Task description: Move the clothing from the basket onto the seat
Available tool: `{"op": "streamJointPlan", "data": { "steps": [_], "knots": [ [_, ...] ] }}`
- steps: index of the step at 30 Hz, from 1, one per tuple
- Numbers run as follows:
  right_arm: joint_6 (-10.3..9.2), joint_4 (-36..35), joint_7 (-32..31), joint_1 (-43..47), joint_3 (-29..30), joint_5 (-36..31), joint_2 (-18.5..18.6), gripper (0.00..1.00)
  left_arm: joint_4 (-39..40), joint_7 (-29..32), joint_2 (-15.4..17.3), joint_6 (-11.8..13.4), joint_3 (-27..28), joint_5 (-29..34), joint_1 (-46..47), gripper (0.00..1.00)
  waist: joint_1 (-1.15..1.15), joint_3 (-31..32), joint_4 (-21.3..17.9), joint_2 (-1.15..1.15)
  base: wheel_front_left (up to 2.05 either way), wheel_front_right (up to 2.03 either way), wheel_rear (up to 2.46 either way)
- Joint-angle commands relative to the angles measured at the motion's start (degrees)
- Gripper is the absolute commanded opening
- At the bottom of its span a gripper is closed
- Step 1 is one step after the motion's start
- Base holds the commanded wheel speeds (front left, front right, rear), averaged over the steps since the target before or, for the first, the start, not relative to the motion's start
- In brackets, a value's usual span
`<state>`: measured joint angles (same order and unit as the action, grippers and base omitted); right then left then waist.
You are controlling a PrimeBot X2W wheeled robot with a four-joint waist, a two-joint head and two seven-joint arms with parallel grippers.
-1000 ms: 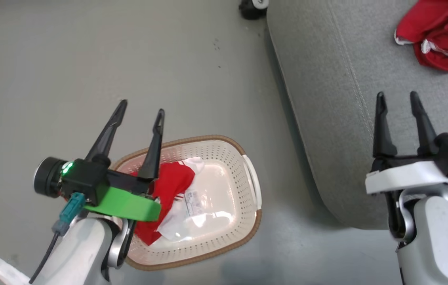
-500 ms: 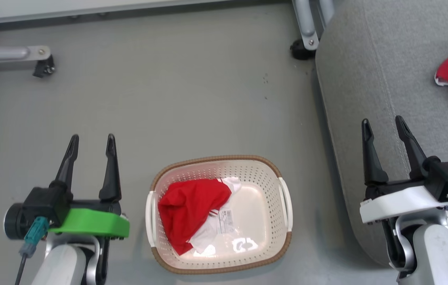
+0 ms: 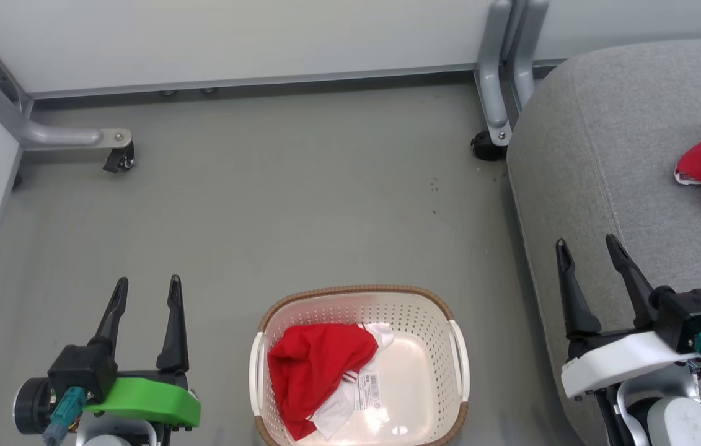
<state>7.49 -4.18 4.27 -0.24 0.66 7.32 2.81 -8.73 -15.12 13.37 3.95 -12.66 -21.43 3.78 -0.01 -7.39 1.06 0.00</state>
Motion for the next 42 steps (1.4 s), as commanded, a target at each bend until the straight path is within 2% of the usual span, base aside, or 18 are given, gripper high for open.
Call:
{"op": "streamJointPlan", "data": {
  "steps": [1, 16, 42],
  "knots": [
    [0.0, -0.3, -0.3, 1.1, -0.2, 0.2, 0.2, 1.0, -0.4, 0.0, -0.1, -0.4, 0.3, 0.3, -1.4, 1.0, 0.01, 2.1, -0.2, 0.0, 0.0, 0.0, 0.0],
    [0.0, -1.4, -3.4, 6.2, -0.8, 0.3, 0.2, 1.0, -4.5, 0.0, -0.3, -1.4, -1.2, 1.6, -4.5, 1.0, 0.01, 7.6, -0.6, 0.0, 0.0, 0.0, 0.0],
    [0.0, -2.6, -4.5, 5.5, -0.6, -0.4, 0.2, 1.0, -6.0, 0.0, -0.3, -0.6, -1.7, 1.7, -1.6, 1.0, 0.01, 6.7, 0.4, 0.0, 0.0, 0.0, 0.0]
  ]
}}
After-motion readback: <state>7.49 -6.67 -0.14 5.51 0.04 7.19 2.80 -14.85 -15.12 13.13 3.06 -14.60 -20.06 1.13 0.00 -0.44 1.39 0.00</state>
